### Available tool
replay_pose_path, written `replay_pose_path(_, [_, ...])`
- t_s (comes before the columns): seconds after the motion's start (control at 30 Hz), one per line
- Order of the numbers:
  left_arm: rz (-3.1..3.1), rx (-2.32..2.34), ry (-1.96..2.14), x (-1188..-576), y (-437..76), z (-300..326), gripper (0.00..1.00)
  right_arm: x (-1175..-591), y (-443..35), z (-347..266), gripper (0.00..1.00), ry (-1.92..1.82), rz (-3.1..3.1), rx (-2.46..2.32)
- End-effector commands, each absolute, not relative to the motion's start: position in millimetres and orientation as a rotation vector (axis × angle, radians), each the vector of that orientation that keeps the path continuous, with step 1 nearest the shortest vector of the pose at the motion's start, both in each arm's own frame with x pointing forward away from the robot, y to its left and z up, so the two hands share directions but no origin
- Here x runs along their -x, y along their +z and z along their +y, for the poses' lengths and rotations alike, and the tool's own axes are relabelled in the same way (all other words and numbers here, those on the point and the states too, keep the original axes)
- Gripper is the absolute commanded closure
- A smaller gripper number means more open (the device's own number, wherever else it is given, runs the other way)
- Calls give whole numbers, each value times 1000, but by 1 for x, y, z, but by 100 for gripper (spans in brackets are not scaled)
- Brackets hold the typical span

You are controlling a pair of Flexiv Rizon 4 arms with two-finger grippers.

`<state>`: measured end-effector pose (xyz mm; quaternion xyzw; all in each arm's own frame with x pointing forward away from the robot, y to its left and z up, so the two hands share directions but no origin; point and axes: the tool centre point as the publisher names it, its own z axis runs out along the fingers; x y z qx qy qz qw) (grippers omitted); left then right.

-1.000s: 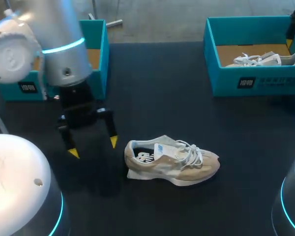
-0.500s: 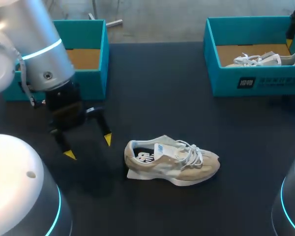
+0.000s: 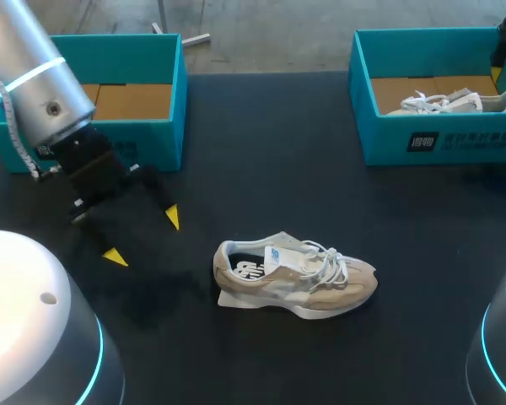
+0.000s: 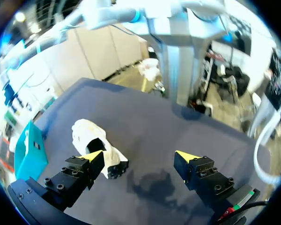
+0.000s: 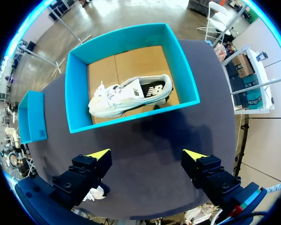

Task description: Take the shoe out of the shoebox, open the shoe tongue, remove and reinsert the insole, then place the shoe into the shoebox

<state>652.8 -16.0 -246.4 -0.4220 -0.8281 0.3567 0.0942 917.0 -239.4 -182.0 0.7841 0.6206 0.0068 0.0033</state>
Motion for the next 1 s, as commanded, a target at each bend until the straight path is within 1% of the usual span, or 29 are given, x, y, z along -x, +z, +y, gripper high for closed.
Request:
replay_pose_path(0.03, [-2500,876,1259,-654,-258,-12,0,-917,-182,-240,0,23,1945,-2458])
replay_pose_path(0.33, [-2495,579,1404,-649,-264,-9,0,-917,-182,-240,0,23,1945,-2458])
replay_pose_path(0.6, [-2497,407,1488,-643,-271,-12,0,-917,-182,-240,0,23,1945,-2458])
replay_pose_path(1.0, [-2498,345,1520,-643,-269,-14,0,-917,-182,-240,0,23,1945,-2458])
